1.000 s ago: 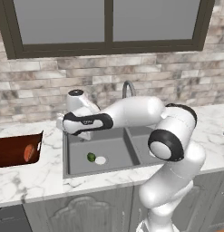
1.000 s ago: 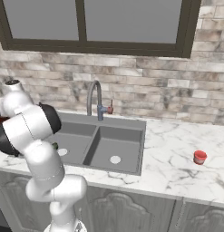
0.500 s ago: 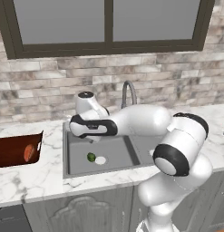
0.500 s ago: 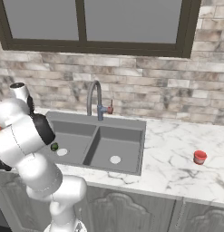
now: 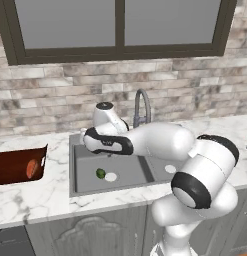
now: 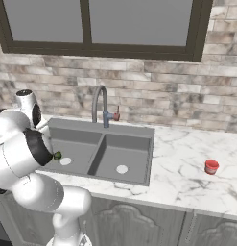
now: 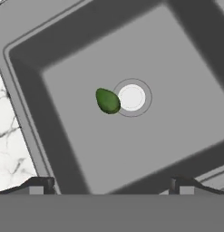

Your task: Pick up all produce items and place them in the sink. Turn on the sink faucet to wash them. Then turn the sink off and put them in the tray.

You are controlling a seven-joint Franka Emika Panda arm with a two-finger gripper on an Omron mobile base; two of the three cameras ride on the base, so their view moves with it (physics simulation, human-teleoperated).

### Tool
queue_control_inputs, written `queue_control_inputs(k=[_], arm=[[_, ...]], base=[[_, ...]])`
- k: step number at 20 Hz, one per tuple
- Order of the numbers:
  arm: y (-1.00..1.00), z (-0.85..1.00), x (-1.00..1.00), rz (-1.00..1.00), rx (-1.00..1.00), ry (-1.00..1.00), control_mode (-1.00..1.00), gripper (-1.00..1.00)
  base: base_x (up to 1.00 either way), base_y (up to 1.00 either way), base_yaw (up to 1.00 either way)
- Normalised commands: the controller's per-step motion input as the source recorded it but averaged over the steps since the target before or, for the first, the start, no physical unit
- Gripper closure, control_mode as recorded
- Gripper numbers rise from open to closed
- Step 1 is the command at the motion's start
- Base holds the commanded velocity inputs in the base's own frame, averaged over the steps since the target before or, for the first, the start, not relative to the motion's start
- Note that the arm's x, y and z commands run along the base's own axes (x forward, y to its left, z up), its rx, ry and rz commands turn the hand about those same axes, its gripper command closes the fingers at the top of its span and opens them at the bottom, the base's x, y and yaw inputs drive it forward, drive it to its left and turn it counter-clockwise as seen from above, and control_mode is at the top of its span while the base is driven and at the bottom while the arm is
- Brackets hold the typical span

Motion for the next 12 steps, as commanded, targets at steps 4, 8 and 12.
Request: queue_control_inputs(k=[4,8,12], arm=[[-0.16,-0.13,0.00,0.16,0.00,0.00,-1.00,-1.00],[-0.11,-0.21,0.00,0.18,0.00,0.00,-1.00,-1.00],[-0.05,-0.21,0.00,0.18,-0.04,0.00,-1.00,-1.00]], base=[[0.00,0.00,0.00],[0.00,0.00,0.00],[0.00,0.00,0.00]])
